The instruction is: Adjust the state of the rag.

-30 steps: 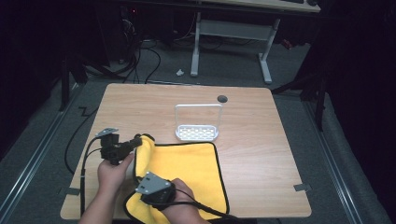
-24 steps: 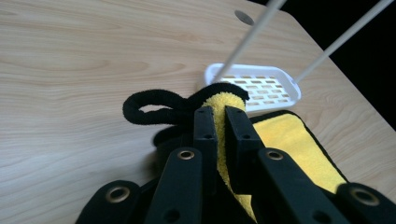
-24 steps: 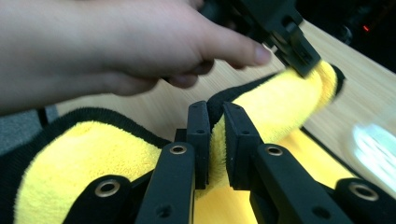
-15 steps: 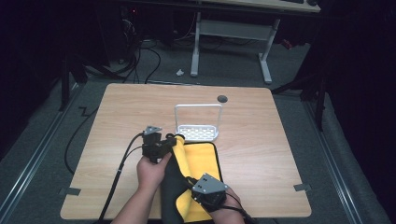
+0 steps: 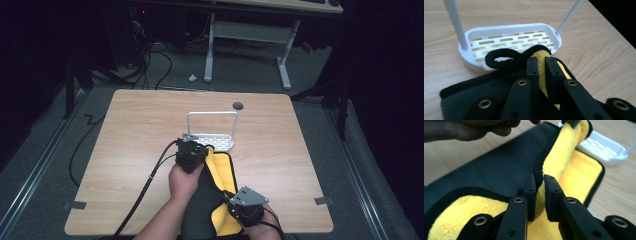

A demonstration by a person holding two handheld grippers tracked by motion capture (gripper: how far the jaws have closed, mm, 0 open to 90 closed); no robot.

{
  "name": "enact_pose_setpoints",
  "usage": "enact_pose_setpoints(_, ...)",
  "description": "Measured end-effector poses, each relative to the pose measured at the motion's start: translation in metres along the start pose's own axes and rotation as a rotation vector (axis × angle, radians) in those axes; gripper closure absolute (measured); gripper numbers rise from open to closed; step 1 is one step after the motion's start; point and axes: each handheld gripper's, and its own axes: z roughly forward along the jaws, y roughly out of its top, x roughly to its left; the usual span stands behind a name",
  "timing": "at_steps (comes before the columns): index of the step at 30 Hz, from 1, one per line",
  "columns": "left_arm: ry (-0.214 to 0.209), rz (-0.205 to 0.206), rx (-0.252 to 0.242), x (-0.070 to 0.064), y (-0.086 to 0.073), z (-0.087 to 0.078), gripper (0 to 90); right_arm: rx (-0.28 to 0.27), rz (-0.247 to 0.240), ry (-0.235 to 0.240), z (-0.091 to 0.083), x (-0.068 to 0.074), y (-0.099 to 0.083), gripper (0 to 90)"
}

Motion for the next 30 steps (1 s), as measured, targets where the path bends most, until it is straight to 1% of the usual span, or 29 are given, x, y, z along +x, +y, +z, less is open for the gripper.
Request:
enact_pose_setpoints(2, -0.001, -0.002, 0.011, -0.002, -0.001, 0.006, 81.7, 0.013, 0.008, -0.005, 0.000, -0.003, -0.005, 81.1)
enact_pose_setpoints(6, -0.013, 0.001, 0.015, -0.010, -0.002, 0.013, 81.3, 0.028, 0.017, -0.010, -0.001, -0.007, -0.011, 80.7)
enact_pose_setpoints(9, -0.024, 0.005, 0.008, -0.016, -0.001, 0.017, 80.1, 0.031, 0.027, -0.020, -0.004, -0.011, -0.016, 79.4)
enact_pose_setpoints(10, -0.034, 0.010, 0.006, -0.018, 0.000, 0.018, 77.7, 0.031, 0.028, -0.023, -0.006, -0.013, -0.018, 77.4)
enact_pose_setpoints(11, -0.053, 0.008, 0.000, -0.021, 0.001, 0.020, 73.4, 0.030, 0.035, -0.031, -0.007, -0.015, -0.020, 73.1)
enact_pose_setpoints(12, -0.070, 0.004, -0.008, -0.024, 0.001, 0.021, 67.6, 0.023, 0.043, -0.048, -0.010, -0.017, -0.021, 69.4)
enact_pose_setpoints(13, -0.076, 0.007, -0.019, -0.026, 0.001, 0.021, 59.7, 0.000, 0.062, -0.083, -0.017, -0.023, -0.024, 66.4)
enact_pose_setpoints(14, -0.087, 0.009, -0.032, -0.029, 0.001, 0.020, 59.7, 0.000, 0.062, -0.083, -0.017, -0.023, -0.024, 66.4)
enact_pose_setpoints(15, -0.096, 0.011, -0.037, -0.031, 0.000, 0.020, 54.5, -0.026, 0.090, -0.118, -0.023, -0.030, -0.025, 63.4)
enact_pose_setpoints(16, -0.101, 0.020, -0.040, -0.032, 0.000, 0.020, 53.3, -0.035, 0.107, -0.124, -0.025, -0.033, -0.026, 62.7)
enact_pose_setpoints(17, -0.107, 0.024, -0.041, -0.033, -0.001, 0.019, 53.3, -0.035, 0.107, -0.124, -0.025, -0.033, -0.026, 62.7)
enact_pose_setpoints(18, -0.109, 0.031, -0.040, -0.034, -0.001, 0.017, 52.8, -0.039, 0.119, -0.130, -0.026, -0.036, -0.027, 61.7)
enact_pose_setpoints(22, -0.115, 0.053, -0.041, -0.032, -0.004, 0.010, 52.0, -0.035, 0.147, -0.147, -0.024, -0.043, -0.030, 58.3)
enact_pose_setpoints(24, -0.121, 0.060, -0.041, -0.029, -0.006, 0.005, 52.0, -0.027, 0.143, -0.145, -0.022, -0.044, -0.031, 56.9)
enact_pose_setpoints(25, -0.122, 0.069, -0.041, -0.027, -0.007, 0.003, 52.0, -0.024, 0.146, -0.135, -0.019, -0.044, -0.032, 55.2)
enact_pose_setpoints(27, -0.116, 0.093, -0.039, -0.025, -0.010, -0.003, 52.1, -0.015, 0.142, -0.132, -0.017, -0.043, -0.032, 54.6)
enact_pose_setpoints(30, -0.109, 0.119, -0.038, -0.018, -0.018, -0.012, 52.4, -0.006, 0.128, -0.129, -0.014, -0.041, -0.032, 53.7)
